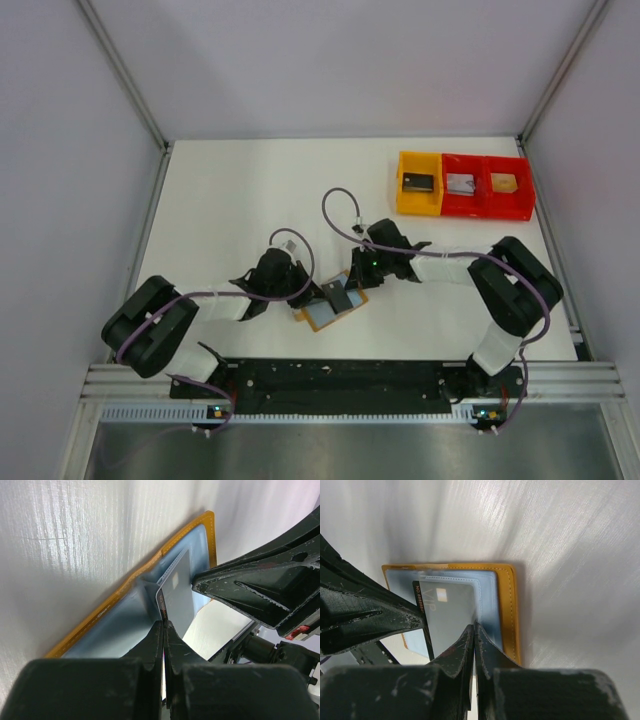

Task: Take the credit cards out of the card holder
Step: Remove the credit card from the card holder.

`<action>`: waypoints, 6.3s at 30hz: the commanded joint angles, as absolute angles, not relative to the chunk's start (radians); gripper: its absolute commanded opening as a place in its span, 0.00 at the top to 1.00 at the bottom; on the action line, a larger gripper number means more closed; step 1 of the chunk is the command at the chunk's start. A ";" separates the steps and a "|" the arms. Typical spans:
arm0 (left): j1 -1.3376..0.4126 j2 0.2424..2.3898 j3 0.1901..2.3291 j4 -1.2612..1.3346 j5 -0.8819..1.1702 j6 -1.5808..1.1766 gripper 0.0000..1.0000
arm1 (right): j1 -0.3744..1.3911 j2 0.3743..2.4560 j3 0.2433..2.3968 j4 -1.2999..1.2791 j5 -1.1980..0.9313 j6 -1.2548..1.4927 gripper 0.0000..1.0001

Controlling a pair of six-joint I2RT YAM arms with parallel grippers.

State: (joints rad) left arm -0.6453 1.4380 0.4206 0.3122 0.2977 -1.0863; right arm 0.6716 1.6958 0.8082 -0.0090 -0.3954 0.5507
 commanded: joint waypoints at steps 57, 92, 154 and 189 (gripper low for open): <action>-0.618 0.850 0.069 0.425 0.152 -1.278 1.00 | 0.738 1.384 0.632 0.299 -0.411 0.634 0.28; -0.621 0.831 0.101 0.341 0.152 -1.299 1.00 | 1.394 1.655 0.837 0.242 0.607 -0.161 0.47; -0.364 0.844 0.494 -0.009 0.641 -1.097 0.59 | 1.543 1.333 0.686 0.462 0.795 -0.749 1.00; -0.544 0.368 0.164 0.468 0.034 -1.419 1.00 | 1.247 0.868 0.318 0.762 0.514 0.911 0.13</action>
